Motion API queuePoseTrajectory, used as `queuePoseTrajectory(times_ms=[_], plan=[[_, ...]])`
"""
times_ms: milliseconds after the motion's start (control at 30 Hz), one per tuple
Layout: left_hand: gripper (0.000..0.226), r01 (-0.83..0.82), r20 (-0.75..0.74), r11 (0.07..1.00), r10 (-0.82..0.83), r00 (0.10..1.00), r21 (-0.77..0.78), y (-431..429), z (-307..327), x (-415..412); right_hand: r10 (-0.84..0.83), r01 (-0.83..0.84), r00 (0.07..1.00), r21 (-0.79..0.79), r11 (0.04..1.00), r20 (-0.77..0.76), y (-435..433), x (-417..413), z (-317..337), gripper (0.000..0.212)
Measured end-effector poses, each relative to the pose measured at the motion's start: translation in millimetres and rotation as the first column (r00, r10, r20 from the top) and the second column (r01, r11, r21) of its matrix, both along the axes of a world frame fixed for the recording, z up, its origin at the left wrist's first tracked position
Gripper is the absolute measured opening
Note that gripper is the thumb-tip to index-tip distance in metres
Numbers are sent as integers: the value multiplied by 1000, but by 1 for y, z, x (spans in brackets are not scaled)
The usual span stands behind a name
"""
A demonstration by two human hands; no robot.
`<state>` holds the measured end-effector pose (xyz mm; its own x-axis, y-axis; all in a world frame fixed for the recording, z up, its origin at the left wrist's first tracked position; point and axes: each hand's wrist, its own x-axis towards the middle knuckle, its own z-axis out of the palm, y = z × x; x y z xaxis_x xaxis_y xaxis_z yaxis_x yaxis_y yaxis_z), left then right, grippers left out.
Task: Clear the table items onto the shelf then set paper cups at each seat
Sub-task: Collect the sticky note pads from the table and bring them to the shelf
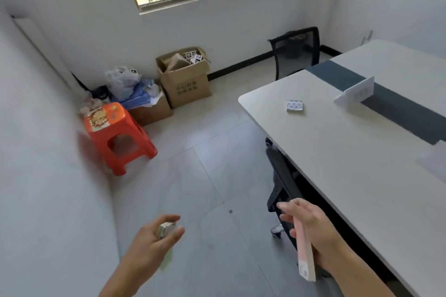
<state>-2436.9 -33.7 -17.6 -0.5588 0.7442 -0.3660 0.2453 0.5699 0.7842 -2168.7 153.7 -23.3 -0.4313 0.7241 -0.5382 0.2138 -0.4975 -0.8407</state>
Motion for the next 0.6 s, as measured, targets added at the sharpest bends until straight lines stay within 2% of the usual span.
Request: queuePoseTrajectory(times_ms=[33, 67, 233, 367, 433, 600], plan=[[17, -40, 6, 999, 40, 999, -8, -2, -3, -17, 43, -44, 998, 19, 999, 35, 1, -13, -1, 34], [14, -62, 12, 998, 62, 998, -8, -1, -7, -32, 83, -85, 994, 37, 996, 66, 3, -25, -2, 35], [16, -87, 95, 995, 90, 991, -38, 37, -19, -84, 213, -227, 963, 72, 971, 166, 46, -64, -6, 36], [33, -68, 151, 995, 78, 986, -72, 93, -21, -117, 181, -233, 943, 167, 958, 279, 109, -98, -27, 22], [39, -46, 164, 994, 61, 984, -97, 125, -19, -138, 194, -262, 934, 206, 943, 301, 146, -123, -32, 22], [38, -50, 174, 996, 62, 983, -70, 211, 10, -195, 258, -328, 922, 231, 916, 289, 229, -193, -29, 25]])
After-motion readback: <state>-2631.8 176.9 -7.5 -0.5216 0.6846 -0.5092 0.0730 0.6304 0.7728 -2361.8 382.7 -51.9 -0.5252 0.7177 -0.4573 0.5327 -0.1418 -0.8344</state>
